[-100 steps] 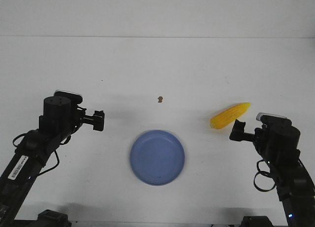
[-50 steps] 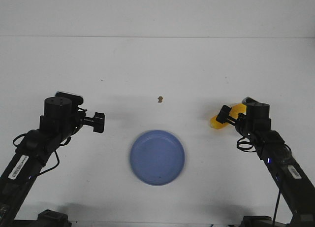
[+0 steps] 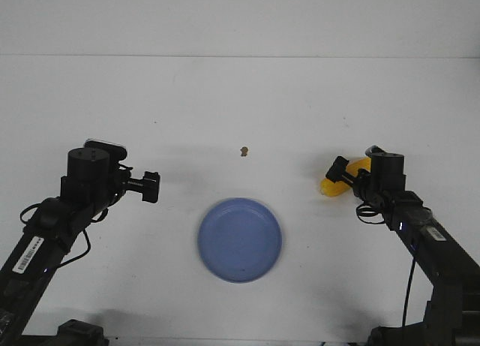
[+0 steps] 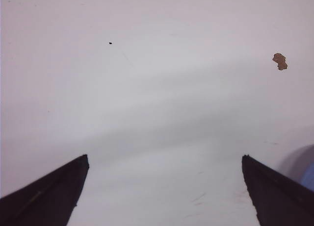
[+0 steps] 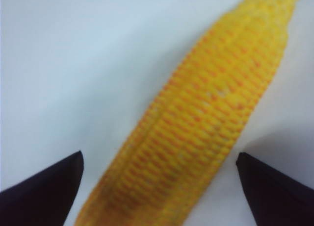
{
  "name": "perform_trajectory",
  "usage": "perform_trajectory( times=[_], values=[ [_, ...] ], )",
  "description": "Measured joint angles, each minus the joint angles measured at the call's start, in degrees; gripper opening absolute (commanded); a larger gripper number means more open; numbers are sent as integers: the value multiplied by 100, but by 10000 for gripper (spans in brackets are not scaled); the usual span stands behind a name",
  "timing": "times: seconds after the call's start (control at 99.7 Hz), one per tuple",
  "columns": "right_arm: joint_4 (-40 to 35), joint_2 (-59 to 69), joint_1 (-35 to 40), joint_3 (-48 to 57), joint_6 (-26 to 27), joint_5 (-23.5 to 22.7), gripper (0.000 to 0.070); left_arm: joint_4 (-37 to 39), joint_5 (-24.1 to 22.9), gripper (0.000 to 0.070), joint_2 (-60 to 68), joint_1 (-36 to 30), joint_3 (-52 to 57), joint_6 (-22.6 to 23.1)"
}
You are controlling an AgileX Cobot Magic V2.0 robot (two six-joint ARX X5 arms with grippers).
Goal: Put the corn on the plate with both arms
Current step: 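Grasp the yellow corn cob with the right gripper and lift it, then carry the corn over the blue plate and release it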
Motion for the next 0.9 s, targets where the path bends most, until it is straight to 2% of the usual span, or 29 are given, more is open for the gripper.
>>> perform_trajectory(
  times=[0.04,0.14,0.181,0.351,0.562,0.752,0.903],
  values=[
    [52,35,0,17,9,-4,546,0,2,637,0,0,0,0],
    [83,79,2,22,26,0,164,0,2,637,0,0,0,2],
    [120,81,0,22,24,-9,106,0,2,637,0,0,0,2],
    [229,81,4,22,-57,-240,106,0,2,638,0,0,0,0],
    [-153,-450,175,20,-424,-992,106,-15,2,637,0,0,0,0],
    [-907,-1718,1130,24,-855,-1084,106,-15,2,638,0,0,0,2],
    [-1427,-1906,2118,24,-960,-1027,107,-15,2,637,0,0,0,0]
  ],
)
